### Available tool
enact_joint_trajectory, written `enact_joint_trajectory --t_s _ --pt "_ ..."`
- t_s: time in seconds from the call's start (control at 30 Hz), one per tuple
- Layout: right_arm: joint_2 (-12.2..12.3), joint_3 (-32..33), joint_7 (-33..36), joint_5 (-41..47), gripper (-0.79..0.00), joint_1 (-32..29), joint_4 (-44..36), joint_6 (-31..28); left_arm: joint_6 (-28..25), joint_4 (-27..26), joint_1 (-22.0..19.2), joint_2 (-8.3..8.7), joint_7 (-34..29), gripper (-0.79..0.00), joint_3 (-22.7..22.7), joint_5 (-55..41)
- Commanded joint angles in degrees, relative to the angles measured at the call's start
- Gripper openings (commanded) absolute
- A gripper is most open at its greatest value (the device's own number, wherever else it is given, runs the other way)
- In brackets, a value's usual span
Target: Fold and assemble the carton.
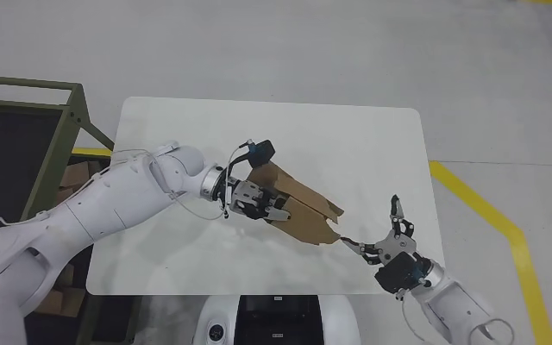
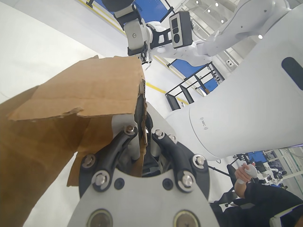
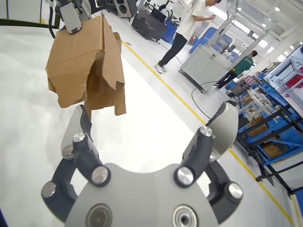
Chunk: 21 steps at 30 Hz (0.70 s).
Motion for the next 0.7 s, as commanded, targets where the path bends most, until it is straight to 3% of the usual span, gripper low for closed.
enact_joint_trajectory --t_s 0.0,0.37,0.67 --pt "-0.01 -0.03 0.13 -0.06 0.0 0.01 -0.02 0.12 0.0 0.11 -0.01 0.05 0.0 -0.785 0.0 -0.02" --pt "-0.03 -0.45 1.12 0.14 0.0 0.56 0.13 0.11 0.85 -1.41 1.15 -0.08 1.33 -0.785 -0.6 0.21" --pt "0.11 -1.89 0.37 0.88 0.0 2.61 1.51 -1.69 2.73 0.04 1.17 -1.12 -2.72 -0.785 -0.02 -13.91"
